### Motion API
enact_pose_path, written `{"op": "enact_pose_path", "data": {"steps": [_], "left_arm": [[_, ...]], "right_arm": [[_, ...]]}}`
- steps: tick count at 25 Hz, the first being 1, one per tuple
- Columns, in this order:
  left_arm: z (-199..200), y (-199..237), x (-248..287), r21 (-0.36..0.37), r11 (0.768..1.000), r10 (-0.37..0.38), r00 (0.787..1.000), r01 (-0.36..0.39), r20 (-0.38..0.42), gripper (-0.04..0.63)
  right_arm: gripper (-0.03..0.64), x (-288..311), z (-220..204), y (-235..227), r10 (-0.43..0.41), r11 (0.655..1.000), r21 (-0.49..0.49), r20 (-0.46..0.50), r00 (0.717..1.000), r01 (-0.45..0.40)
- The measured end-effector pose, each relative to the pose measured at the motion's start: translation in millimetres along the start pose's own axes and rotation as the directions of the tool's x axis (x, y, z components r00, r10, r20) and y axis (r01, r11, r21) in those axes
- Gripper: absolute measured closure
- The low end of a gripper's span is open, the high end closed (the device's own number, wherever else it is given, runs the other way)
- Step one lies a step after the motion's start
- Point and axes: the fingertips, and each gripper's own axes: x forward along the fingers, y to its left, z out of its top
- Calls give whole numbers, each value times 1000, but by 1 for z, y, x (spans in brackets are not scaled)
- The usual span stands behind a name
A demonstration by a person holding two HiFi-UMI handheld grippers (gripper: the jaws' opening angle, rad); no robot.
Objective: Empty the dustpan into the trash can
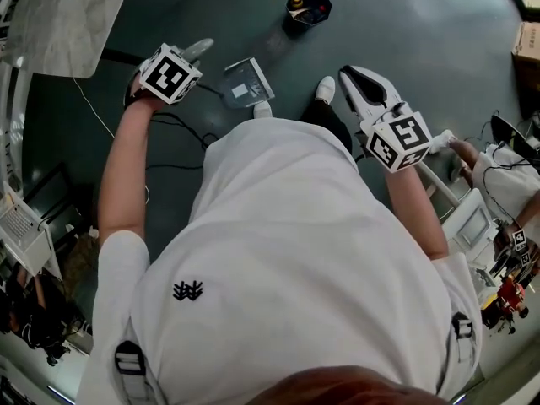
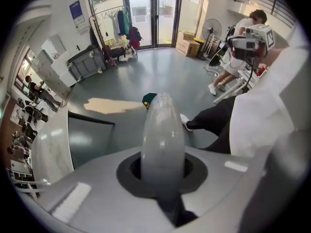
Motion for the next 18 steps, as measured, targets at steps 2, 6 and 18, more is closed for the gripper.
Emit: {"op": "enact_pose_path", "data": {"steps": [2, 6, 18], "left_arm": [[-18, -7, 1, -24, 1000, 3, 1000, -3, 16, 517], [-42, -34, -4, -89, 995, -29, 996, 36, 80, 517], [-37, -67, -9, -82, 996, -21, 980, 38, 199, 516]], "right_arm": [[586, 1, -6, 12, 0, 1000, 6, -4, 1000, 0], [595, 3, -13, 32, 7, 1000, -2, -23, 1000, -8], [614, 0, -15, 59, -1, 999, -45, -29, 1000, 0]]}}
